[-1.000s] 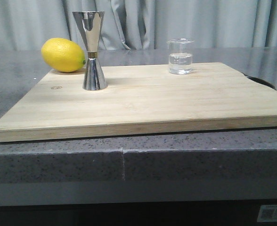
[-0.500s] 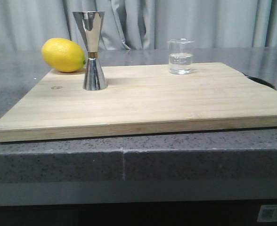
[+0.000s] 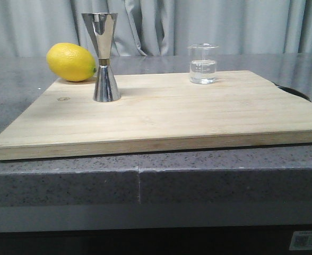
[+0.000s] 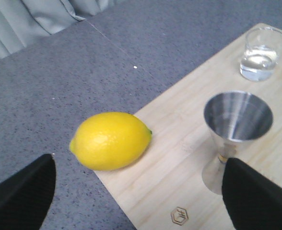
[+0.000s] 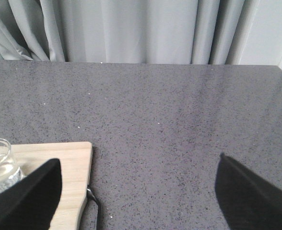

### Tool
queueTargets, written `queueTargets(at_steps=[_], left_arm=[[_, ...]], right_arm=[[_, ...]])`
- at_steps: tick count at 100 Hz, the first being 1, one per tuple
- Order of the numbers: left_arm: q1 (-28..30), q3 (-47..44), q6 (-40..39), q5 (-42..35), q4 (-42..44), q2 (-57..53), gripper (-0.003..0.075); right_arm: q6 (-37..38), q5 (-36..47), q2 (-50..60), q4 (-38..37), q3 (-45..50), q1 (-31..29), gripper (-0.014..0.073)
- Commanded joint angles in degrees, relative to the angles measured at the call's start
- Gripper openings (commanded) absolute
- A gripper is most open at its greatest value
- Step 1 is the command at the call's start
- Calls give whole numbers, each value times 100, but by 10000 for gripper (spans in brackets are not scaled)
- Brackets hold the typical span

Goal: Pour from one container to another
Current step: 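Reach the left gripper down around the steel jigger's waist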

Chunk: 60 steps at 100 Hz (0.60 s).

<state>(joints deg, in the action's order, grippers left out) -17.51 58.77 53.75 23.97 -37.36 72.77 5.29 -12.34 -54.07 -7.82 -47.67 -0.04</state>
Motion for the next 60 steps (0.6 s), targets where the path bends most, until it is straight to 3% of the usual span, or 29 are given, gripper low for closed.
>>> queueTargets(at_steps=[1,19,44,60], left_arm=[[-51,-94,911,-267,-854,-244,637],[74,-686,2695,-34,-2650,-464,637],[811,-1312,5213,1454,-5451,-418,637],[1129,-1472,5871,2574,-5977,-99,638]], right_arm=[[-30,327,38,-111,-219,-27,590],[-30,177,38,-135,-219,-27,590],[-30,148,38,-187,-219,-27,590],[-30,148,38,-187,-219,-27,590]])
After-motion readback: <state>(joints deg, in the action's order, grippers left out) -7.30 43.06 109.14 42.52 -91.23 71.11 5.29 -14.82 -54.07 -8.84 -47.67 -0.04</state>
